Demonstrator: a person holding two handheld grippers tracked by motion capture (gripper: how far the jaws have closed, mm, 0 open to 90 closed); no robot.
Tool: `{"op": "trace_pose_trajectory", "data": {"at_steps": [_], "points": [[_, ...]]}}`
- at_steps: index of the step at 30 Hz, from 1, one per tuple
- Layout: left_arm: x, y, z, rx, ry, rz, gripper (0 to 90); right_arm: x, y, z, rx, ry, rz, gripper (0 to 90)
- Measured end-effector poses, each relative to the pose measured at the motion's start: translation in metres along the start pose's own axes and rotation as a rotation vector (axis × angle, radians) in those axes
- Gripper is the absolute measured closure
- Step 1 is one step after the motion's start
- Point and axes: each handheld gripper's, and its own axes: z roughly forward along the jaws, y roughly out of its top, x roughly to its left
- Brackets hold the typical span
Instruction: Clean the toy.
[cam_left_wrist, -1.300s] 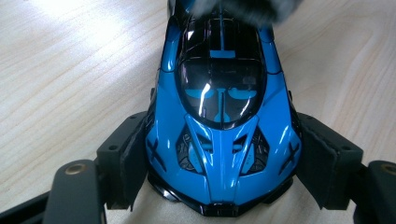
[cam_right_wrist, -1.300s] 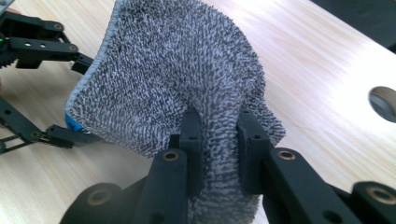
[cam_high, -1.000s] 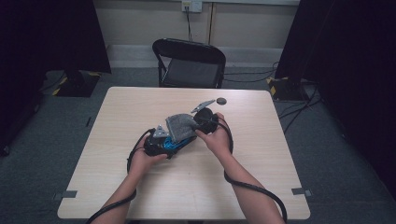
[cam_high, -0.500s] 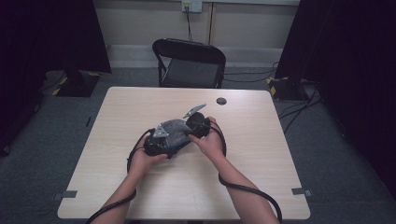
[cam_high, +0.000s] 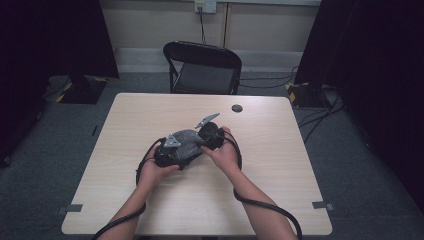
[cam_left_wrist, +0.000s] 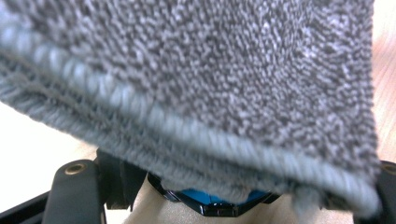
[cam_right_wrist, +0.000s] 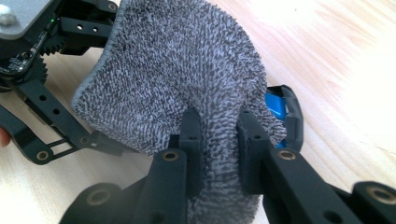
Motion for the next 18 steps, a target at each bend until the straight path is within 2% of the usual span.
{"op": "trace_pose_trajectory", "data": {"at_steps": [13,18], "points": [[0.0,0.0,0.0,0.0,-0.001,0.0,25.5,0.007,0.0,0.012,0.032,-0.001,-0.011,75.0],[0.0,0.0,0.0,0.0,-0.001,0.0,25.5,0.007,0.0,0.014,0.047,-0.026,-0.028,75.0]]}}
